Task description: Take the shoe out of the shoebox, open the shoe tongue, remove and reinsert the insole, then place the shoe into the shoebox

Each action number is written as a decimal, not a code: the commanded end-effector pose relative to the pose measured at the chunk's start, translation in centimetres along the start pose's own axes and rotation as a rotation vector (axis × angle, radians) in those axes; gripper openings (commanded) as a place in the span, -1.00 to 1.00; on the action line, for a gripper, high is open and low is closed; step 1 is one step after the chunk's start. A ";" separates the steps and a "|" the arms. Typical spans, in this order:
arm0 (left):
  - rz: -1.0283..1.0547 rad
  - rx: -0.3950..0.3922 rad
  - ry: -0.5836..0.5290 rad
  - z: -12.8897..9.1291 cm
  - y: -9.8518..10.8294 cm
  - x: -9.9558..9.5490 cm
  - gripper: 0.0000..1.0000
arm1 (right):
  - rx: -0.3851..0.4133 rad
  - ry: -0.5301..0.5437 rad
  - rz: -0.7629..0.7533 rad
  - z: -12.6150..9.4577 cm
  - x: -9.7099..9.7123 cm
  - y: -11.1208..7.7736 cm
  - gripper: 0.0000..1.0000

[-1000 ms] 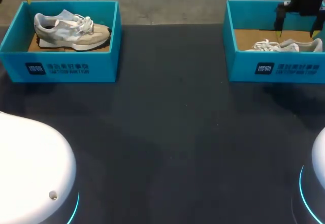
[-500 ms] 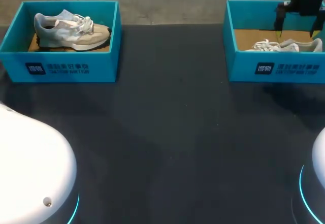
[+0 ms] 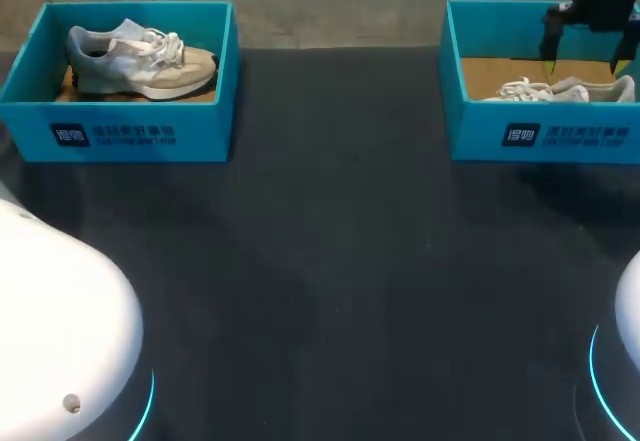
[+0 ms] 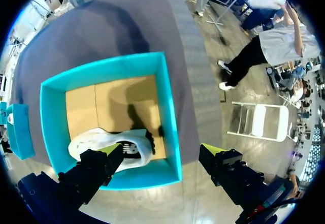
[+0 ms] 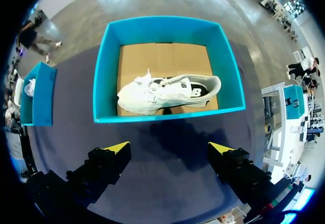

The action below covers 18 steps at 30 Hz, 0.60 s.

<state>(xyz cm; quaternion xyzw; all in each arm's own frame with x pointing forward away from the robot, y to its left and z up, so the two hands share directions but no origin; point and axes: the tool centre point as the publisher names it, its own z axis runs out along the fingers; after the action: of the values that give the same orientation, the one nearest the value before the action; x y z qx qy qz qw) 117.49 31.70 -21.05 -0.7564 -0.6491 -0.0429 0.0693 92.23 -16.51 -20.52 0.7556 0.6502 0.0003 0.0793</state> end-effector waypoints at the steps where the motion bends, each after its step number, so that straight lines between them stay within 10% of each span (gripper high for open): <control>1: 0.006 0.011 -0.001 2.1 2.1 0.1 1.00 | 0.000 -0.002 0.001 0.0 0.0 0.0 1.00; 18: 0.025 -0.016 0.000 7.5 4.1 -2.0 0.79 | 0.000 -0.002 0.001 0.0 0.0 0.0 1.00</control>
<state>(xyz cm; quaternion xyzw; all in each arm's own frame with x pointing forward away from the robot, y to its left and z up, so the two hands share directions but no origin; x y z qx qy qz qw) 120.52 30.41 -27.69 -0.7643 -0.6402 -0.0456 0.0630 92.23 -16.50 -20.51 0.7555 0.6503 0.0002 0.0794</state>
